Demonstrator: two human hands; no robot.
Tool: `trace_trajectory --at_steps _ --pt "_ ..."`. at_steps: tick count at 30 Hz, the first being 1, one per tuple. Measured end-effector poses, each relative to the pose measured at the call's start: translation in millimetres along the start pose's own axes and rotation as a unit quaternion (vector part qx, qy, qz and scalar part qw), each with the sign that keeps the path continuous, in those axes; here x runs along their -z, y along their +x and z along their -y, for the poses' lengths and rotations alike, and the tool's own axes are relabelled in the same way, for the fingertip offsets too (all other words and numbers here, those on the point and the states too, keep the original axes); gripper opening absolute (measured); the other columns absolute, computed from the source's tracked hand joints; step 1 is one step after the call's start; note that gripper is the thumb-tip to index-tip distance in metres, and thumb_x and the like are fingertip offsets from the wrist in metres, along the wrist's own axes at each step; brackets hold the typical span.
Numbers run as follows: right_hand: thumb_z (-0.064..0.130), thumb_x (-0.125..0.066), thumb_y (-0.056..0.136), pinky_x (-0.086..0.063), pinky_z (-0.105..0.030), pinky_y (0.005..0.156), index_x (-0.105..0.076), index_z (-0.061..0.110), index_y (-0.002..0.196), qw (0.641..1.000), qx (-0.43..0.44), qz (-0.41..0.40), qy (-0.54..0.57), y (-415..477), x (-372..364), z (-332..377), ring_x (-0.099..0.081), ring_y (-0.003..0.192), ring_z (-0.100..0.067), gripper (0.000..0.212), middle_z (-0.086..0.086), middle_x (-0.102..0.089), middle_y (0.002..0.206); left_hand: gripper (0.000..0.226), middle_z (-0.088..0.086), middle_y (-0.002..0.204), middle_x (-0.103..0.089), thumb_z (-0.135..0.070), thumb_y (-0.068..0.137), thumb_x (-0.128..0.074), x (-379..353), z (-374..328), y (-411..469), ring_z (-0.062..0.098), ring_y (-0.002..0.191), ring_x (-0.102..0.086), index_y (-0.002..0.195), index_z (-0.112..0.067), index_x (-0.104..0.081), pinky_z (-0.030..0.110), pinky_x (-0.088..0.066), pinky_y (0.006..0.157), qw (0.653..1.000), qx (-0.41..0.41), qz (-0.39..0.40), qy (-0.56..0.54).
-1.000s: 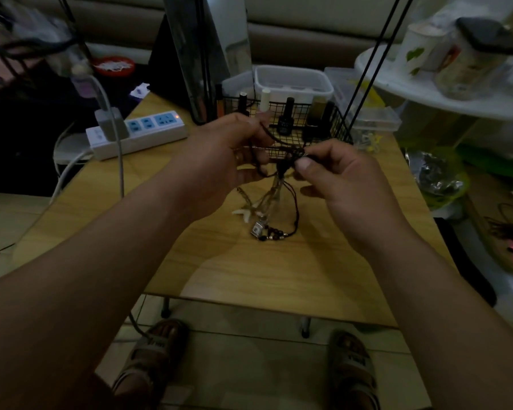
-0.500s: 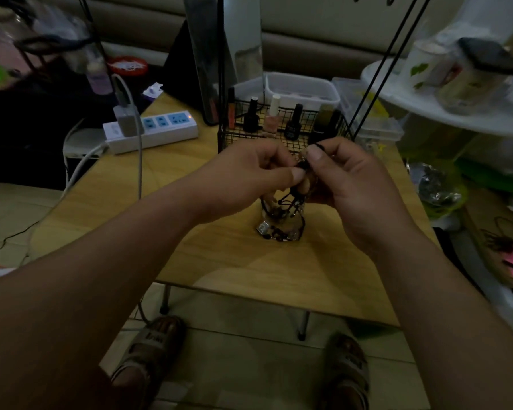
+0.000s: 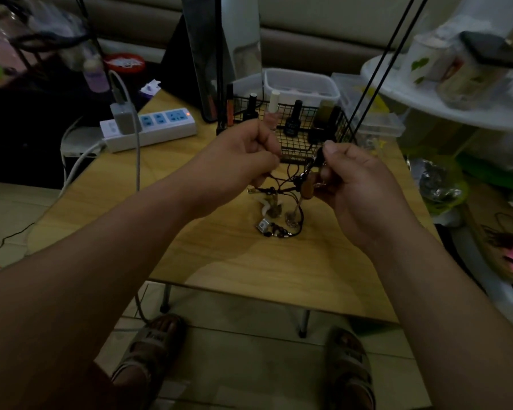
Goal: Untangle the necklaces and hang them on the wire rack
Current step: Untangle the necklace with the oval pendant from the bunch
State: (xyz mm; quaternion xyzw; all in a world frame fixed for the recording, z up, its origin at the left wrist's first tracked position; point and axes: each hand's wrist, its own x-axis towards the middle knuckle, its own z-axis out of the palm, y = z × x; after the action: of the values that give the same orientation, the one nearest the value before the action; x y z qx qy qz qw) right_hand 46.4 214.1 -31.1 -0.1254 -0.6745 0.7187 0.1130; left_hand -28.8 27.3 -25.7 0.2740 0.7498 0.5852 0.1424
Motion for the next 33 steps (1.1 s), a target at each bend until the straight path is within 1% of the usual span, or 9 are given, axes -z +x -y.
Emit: trace_trajectory --at_steps 3,7,12,16,20,24,26,31,33 --pt "0.026 -0.054 0.107 -0.056 -0.047 0.093 -0.064 0.018 0.092 0.998 0.024 0.000 -0.060 0 3 -3 -0.067 0.082 -0.019 0.020 0.003 -0.059 0.072 0.013 -0.001 0.072 -0.055 -0.014 0.098 -0.069 -3 3 1 0.011 0.067 -0.053 0.110 -0.019 -0.065 0.023 -0.049 0.063 0.998 -0.004 0.020 0.055" --pt "0.027 -0.057 0.106 -0.057 -0.047 0.092 -0.065 0.015 0.093 0.988 0.074 0.007 -0.137 0 -3 3 -0.063 0.074 -0.011 0.020 0.009 -0.063 0.068 0.006 0.002 0.072 -0.056 -0.028 0.098 -0.072 -8 4 2 0.017 0.067 -0.052 0.101 -0.023 -0.072 0.034 -0.045 0.063 0.996 -0.015 0.031 0.083" --pt "0.034 -0.059 0.104 -0.051 -0.030 0.073 -0.065 0.014 0.095 0.954 0.126 -0.011 -0.271 6 -3 5 -0.065 0.078 -0.015 0.023 -0.003 -0.068 0.083 0.008 -0.006 0.080 -0.067 -0.026 0.100 -0.069 -4 9 6 0.002 0.070 -0.061 0.093 -0.021 -0.069 0.026 -0.055 0.066 0.991 -0.046 0.000 0.122" --pt "0.036 -0.060 0.103 -0.035 -0.012 0.056 -0.063 0.020 0.092 0.913 0.167 -0.030 -0.370 10 1 0 -0.052 0.072 -0.001 0.020 0.003 -0.060 0.084 0.016 -0.006 0.076 -0.060 -0.021 0.102 -0.064 -7 10 6 0.002 0.067 -0.058 0.094 -0.007 -0.062 0.016 -0.049 0.063 0.988 -0.069 -0.019 0.134" --pt "0.035 -0.062 0.102 -0.034 -0.008 0.068 -0.066 0.024 0.094 0.921 0.167 -0.029 -0.352 9 0 0 -0.055 0.089 0.002 0.014 0.002 -0.062 0.103 0.007 0.000 0.079 -0.064 -0.018 0.101 -0.062 -9 12 7 0.008 0.066 -0.061 0.101 -0.012 -0.058 0.031 -0.052 0.066 0.993 -0.033 -0.015 0.111" --pt "0.031 -0.068 0.099 -0.043 -0.009 0.065 -0.071 0.021 0.093 0.942 0.173 -0.036 -0.287 4 -2 6 -0.060 0.078 0.001 0.013 0.006 -0.068 0.087 0.020 -0.003 0.090 -0.071 -0.030 0.096 -0.073 -12 11 4 0.016 0.078 -0.069 0.111 -0.024 -0.061 0.045 -0.060 0.072 0.990 -0.054 0.000 0.132" --pt "0.030 -0.069 0.099 -0.047 -0.013 0.063 -0.071 0.019 0.092 0.946 0.170 -0.034 -0.275 1 -4 6 -0.063 0.076 -0.003 0.013 0.003 -0.070 0.083 0.017 -0.004 0.087 -0.072 -0.031 0.096 -0.074 -14 11 3 0.013 0.080 -0.070 0.105 -0.021 -0.065 0.045 -0.061 0.074 0.987 -0.071 -0.009 0.144" --pt "0.029 -0.066 0.101 -0.049 -0.012 0.060 -0.068 0.023 0.089 0.940 0.170 -0.032 -0.295 -3 -7 5 -0.068 0.073 -0.005 0.014 0.004 -0.071 0.079 0.008 -0.011 0.081 -0.073 -0.023 0.101 -0.066 -16 10 3 0.003 0.069 -0.068 0.096 -0.017 -0.067 0.025 -0.052 0.061 0.986 -0.071 -0.009 0.148" --pt "0.030 -0.065 0.102 -0.051 -0.016 0.059 -0.067 0.023 0.090 0.937 0.172 -0.041 -0.302 -3 -7 5 -0.070 0.073 -0.006 0.014 0.003 -0.072 0.079 0.011 -0.005 0.088 -0.076 -0.022 0.105 -0.061 -17 9 3 0.012 0.064 -0.071 0.098 -0.014 -0.066 0.037 -0.058 0.061 0.992 -0.051 -0.003 0.112"
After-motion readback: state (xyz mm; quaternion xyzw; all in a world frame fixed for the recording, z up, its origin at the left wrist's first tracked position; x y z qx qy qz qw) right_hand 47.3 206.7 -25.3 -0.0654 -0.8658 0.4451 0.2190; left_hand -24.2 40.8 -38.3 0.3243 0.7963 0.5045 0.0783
